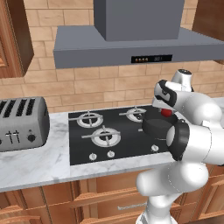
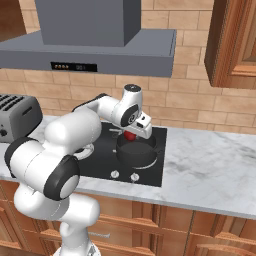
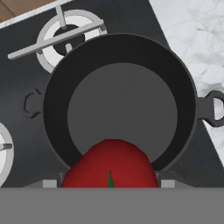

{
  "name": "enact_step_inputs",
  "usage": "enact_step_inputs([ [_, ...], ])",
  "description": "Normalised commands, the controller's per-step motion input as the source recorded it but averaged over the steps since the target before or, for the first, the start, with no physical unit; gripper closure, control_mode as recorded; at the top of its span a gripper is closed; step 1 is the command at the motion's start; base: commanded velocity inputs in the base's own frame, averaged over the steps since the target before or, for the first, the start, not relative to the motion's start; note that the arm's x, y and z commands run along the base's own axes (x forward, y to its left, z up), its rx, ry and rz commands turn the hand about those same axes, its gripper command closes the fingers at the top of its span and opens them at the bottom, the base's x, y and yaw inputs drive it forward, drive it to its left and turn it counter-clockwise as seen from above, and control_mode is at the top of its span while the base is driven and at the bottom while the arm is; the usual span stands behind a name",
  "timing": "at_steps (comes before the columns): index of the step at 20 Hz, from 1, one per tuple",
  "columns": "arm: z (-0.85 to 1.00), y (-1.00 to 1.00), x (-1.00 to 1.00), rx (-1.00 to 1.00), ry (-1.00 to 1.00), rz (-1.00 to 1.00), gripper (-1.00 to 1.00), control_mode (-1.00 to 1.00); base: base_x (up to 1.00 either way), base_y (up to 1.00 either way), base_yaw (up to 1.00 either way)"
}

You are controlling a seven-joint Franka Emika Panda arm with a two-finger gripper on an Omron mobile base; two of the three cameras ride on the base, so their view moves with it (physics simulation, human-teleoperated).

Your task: Turn on the burner for the pot on the stove. Wait thirty seconds for the pot to heat up. Then add the tomato to the pot.

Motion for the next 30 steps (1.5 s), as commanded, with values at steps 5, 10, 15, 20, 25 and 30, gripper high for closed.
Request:
enact_step_inputs([
  [5, 0.00, 0.00, 0.00, 0.00, 0.00, 0.00, 1.00, -1.00, 0.00, 0.00, 0.00],
  [10, 0.00, 0.00, 0.00, 0.00, 0.00, 0.00, 1.00, -1.00, 0.00, 0.00, 0.00],
  [15, 0.00, 0.00, 0.00, 0.00, 0.00, 0.00, 1.00, -1.00, 0.00, 0.00, 0.00],
  [20, 0.00, 0.00, 0.00, 0.00, 0.00, 0.00, 1.00, -1.00, 0.00, 0.00, 0.00],
  [25, 0.00, 0.00, 0.00, 0.00, 0.00, 0.00, 1.00, -1.00, 0.00, 0.00, 0.00],
  [30, 0.00, 0.00, 0.00, 0.00, 0.00, 0.00, 1.00, -1.00, 0.00, 0.00, 0.00],
])
